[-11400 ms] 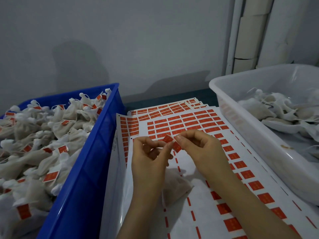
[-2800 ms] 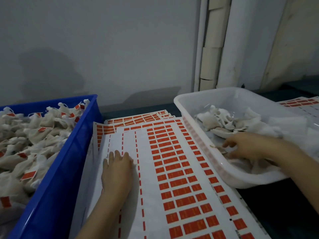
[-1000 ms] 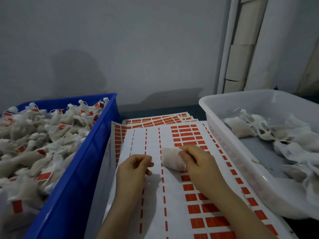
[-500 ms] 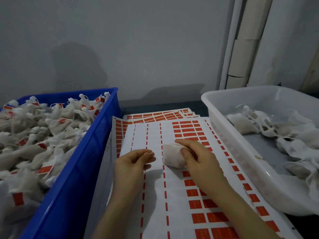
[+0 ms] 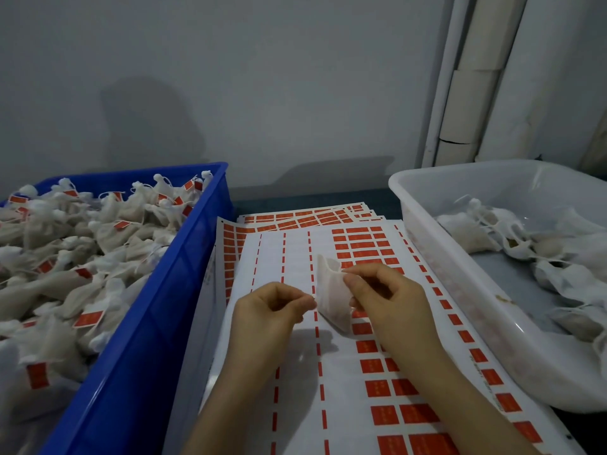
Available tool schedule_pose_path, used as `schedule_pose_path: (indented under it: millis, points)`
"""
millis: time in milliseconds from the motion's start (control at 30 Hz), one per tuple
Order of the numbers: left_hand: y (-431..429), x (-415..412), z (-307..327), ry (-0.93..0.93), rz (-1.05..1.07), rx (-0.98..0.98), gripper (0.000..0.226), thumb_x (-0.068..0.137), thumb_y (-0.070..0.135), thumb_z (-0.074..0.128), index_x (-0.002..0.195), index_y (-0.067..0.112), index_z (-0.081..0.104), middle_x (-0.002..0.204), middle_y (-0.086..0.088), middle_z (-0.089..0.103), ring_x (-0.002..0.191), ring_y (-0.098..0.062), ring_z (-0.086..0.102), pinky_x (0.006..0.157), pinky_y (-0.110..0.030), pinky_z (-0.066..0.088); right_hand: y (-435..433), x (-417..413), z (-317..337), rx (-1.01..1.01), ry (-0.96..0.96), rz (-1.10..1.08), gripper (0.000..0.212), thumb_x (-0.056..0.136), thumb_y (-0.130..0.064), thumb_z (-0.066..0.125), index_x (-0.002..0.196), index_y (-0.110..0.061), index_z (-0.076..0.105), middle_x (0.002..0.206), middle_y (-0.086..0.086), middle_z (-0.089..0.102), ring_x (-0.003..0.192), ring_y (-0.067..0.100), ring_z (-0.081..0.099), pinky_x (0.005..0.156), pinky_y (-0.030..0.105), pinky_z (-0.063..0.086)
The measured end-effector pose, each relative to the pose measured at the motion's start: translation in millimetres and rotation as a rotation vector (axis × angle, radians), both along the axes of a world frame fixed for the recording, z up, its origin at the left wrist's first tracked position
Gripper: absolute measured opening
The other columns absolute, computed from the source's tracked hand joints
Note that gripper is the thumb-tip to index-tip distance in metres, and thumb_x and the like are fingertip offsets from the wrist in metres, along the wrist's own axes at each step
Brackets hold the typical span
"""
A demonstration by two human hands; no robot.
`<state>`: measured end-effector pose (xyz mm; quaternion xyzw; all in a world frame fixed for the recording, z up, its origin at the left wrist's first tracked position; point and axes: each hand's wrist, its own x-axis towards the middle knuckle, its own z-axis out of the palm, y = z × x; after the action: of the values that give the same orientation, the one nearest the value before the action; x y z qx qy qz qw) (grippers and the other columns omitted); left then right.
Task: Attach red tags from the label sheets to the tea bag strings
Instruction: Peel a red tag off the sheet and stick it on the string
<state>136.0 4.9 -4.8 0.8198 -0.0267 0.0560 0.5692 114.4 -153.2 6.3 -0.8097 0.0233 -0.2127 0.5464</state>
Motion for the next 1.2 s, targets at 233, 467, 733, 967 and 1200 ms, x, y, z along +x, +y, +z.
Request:
schedule_pose_path:
  millis: [233,467,733,967,1200]
  points:
    - [16,5,-2,0.068,0.076,-0.001,0.009,0.085,0.025,0.066,0.083,0.034,0.068,0.084,0.017,0.072,0.072,-0.001,0.069,0.059,-0.015,0.053,-2,1,0,0.041,-0.020,0.018,0.013,0.083,-0.035,0.060,0.077,-0.046,0.055,0.081,-0.033,0.055,0.080,-0.022,0.051,0.052,-0.006,0.034]
    - [19,6,8,-0.017,0.255,-0.004,0.010,0.074,0.025,0.075,0.076,0.026,0.065,0.074,0.013,0.069,0.063,-0.005,0.069,0.050,-0.015,0.052,-3,1,-2,0.020,-0.022,0.024,0.010,0.082,-0.037,0.059,0.077,-0.045,0.055,0.082,-0.034,0.054,0.079,-0.021,0.052,0.053,-0.006,0.035]
    - [30,5,10,0.043,0.332,0.146,0.020,0.088,0.018,0.063,0.106,0.015,0.069,0.105,-0.001,0.069,0.094,-0.020,0.065,0.094,-0.048,0.051,-3,2,-2,-0.001,-0.007,0.005,0.012,0.083,-0.037,0.058,0.076,-0.046,0.054,0.083,-0.034,0.054,0.079,0.000,0.058,0.051,-0.002,0.038]
    - [31,6,10,0.091,0.334,0.141,0.017,0.075,0.021,0.077,0.080,0.022,0.061,0.076,0.006,0.066,0.067,-0.013,0.064,0.054,-0.018,0.046,-2,1,-1,0.017,-0.016,0.015,0.013,0.083,-0.036,0.059,0.075,-0.046,0.055,0.079,-0.037,0.053,0.077,-0.013,0.057,0.052,-0.006,0.034]
    - [33,3,16,0.086,0.230,0.148,0.029,0.079,0.023,0.072,0.104,0.030,0.059,0.083,0.009,0.070,0.069,-0.005,0.066,0.054,-0.011,0.046,-3,4,-4,0.018,-0.021,0.014,0.012,0.081,-0.037,0.059,0.075,-0.046,0.056,0.076,-0.039,0.052,0.080,-0.028,0.047,0.051,-0.008,0.031]
